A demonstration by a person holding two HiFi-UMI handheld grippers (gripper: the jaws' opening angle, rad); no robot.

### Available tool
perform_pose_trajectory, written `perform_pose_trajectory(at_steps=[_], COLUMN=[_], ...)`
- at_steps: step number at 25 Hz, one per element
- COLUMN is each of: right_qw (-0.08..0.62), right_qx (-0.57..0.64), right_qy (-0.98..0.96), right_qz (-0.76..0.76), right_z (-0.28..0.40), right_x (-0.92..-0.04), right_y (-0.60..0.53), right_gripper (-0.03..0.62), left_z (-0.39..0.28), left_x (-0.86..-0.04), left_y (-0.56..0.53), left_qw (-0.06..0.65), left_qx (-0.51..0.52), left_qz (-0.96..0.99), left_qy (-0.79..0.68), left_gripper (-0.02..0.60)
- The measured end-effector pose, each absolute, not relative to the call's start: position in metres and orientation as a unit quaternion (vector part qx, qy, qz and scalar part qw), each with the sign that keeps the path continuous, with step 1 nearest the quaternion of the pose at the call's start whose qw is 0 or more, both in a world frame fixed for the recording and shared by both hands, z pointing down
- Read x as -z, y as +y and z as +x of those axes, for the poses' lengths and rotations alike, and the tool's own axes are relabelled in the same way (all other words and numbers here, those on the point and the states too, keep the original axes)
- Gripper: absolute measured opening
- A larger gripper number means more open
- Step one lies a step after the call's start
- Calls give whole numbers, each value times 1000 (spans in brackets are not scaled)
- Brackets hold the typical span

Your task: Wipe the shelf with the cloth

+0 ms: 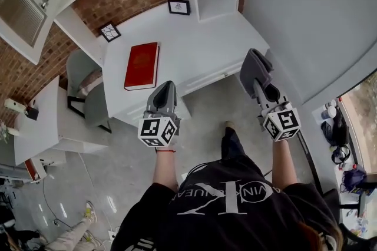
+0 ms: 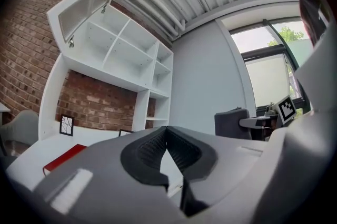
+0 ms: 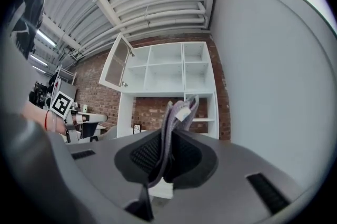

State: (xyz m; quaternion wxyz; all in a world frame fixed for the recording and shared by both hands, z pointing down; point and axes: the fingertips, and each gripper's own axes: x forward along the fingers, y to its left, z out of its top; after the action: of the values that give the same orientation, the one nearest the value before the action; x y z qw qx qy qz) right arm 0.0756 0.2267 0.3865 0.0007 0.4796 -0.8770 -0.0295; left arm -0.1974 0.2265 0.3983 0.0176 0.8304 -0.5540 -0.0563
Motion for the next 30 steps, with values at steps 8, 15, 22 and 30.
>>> perform_pose_trajectory(at_steps=[8, 15, 22, 30], right_qw=[12, 15, 27, 16], right_qx=[17, 7, 1, -16], right_qy=[-898, -910, -920, -928], right_qz=[440, 415, 391, 373], right_z=[92, 108, 104, 87], right_x=[-389, -395, -403, -412], right_y=[91, -12, -71, -126], right_gripper=[58, 58, 58, 58], left_z=[-162, -158, -148, -140], left_x=[-388, -385, -386, -392], left_y=[100, 4, -49, -85], left_qw=[-21, -11, -4, 0], left_qx=[38, 66, 59, 34], left_qz=[822, 788, 782, 787], left_qy=[-569, -613, -621, -616], left_gripper=[11, 11, 12, 11])
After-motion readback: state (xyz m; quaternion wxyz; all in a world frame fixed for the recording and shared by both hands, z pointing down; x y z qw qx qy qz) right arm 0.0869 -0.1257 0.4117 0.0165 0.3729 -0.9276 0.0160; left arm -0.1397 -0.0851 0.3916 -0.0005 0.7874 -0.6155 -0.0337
